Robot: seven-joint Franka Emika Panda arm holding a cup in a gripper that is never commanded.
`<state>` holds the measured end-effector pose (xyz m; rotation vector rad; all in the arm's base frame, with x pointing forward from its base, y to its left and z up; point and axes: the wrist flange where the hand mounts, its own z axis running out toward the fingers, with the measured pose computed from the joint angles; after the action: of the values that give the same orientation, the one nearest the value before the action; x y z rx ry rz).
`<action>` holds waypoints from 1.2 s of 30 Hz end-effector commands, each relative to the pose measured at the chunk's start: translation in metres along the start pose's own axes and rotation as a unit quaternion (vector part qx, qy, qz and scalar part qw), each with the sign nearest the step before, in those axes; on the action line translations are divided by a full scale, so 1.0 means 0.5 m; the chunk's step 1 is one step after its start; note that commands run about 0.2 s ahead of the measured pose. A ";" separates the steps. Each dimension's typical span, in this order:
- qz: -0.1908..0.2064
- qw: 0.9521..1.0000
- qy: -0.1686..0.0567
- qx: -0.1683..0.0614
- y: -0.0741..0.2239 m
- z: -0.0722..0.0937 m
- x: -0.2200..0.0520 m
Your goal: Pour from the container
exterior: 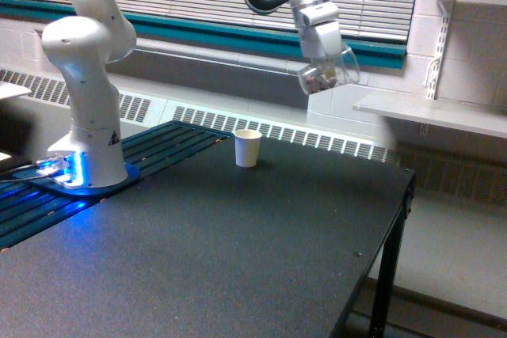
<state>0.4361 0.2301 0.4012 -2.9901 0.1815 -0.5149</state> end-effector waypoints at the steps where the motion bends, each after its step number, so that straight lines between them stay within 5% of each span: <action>1: -0.037 0.999 -0.006 0.004 -0.023 -0.002 -0.069; 19: -0.084 0.995 -0.052 0.000 -0.044 0.019 -0.271; 36: -0.094 0.993 -0.076 -0.005 -0.029 0.013 -0.392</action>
<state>0.2727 0.2699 0.3377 -3.0502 -0.0936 -0.3246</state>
